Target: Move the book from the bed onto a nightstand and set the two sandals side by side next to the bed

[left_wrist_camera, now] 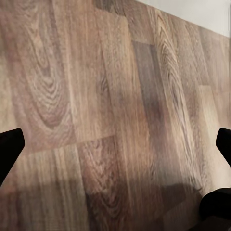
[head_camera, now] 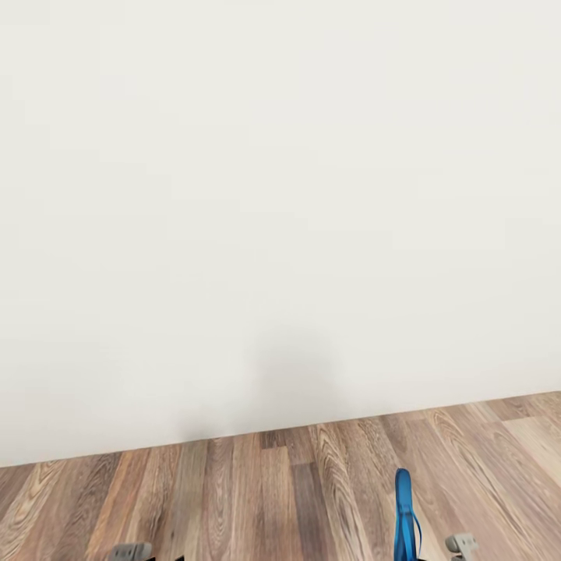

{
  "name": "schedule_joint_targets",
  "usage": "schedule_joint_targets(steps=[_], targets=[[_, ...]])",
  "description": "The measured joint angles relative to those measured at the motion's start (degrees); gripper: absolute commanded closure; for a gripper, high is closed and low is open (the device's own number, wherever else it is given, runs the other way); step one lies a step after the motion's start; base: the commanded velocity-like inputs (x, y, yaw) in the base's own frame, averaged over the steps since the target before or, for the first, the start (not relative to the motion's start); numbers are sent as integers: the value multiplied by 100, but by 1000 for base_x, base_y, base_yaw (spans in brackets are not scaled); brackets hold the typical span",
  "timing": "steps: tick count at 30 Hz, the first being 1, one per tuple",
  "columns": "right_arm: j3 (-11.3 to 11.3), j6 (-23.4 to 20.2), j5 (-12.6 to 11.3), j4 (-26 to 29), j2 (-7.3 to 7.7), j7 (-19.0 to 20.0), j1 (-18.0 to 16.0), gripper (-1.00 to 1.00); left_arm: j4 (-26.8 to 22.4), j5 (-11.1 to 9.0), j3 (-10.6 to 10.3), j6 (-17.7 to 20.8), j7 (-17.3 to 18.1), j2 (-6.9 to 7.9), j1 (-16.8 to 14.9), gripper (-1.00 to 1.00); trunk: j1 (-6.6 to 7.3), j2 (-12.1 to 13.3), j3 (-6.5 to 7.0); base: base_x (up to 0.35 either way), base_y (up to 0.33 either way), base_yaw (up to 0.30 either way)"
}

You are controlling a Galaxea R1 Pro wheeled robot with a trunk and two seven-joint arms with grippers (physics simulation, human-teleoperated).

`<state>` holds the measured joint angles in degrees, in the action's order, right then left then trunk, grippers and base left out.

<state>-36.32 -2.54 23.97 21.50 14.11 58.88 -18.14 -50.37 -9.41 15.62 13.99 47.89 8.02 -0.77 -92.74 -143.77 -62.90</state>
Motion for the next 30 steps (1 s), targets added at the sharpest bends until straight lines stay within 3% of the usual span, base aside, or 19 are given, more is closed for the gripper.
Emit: schedule_joint_targets(steps=[30], targets=[[-4, 0, -2, 9, 0, 0, 0, 100, 0, -17, 6, 2, 0, -7, 0, -100, 77, 40, 665, 0, 0, 0]])
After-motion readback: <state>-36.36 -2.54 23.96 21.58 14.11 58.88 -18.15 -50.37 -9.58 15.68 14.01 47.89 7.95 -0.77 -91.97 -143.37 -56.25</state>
